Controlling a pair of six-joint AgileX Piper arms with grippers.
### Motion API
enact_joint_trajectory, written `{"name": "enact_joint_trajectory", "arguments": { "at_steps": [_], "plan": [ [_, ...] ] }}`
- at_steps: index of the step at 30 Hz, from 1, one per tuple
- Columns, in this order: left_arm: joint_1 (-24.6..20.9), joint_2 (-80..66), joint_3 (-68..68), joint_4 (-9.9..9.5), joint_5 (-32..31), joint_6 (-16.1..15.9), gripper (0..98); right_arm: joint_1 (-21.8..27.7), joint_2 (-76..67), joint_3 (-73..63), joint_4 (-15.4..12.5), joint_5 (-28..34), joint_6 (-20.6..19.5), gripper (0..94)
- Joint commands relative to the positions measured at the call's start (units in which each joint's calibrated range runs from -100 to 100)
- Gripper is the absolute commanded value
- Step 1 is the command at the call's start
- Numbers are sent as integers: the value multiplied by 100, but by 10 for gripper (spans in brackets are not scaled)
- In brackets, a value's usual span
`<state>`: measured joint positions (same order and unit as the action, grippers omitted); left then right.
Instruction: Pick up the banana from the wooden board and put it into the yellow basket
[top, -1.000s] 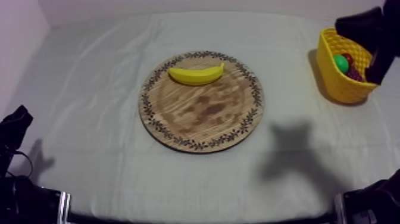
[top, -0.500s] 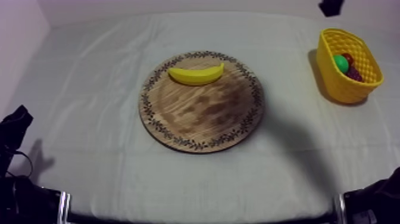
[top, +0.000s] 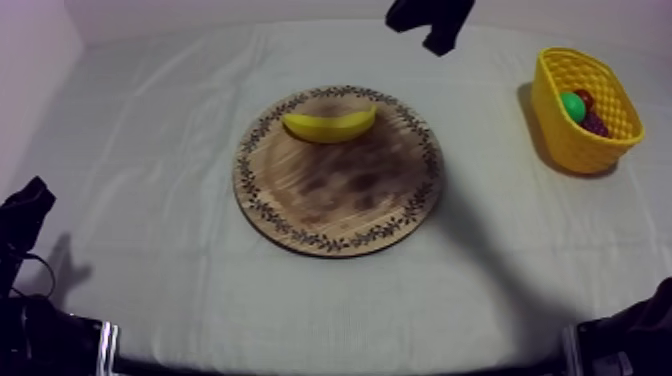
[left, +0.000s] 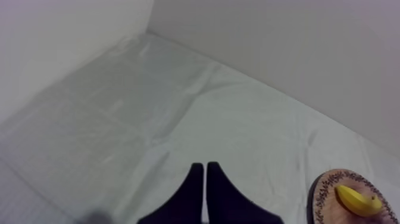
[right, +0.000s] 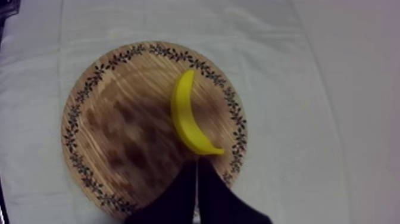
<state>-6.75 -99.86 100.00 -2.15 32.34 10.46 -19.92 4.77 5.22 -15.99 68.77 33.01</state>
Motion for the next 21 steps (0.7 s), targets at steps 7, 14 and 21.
{"name": "enact_joint_trajectory", "arguments": {
  "at_steps": [7,14,21],
  "plan": [
    [-2,4,0,3,0,2,1,-69,908,-416,130,119,246,219],
    [-2,4,0,3,0,2,1,-158,977,-308,277,118,200,664],
    [-2,4,0,3,0,2,1,-458,1249,-325,677,-14,-70,846]
  ]
}}
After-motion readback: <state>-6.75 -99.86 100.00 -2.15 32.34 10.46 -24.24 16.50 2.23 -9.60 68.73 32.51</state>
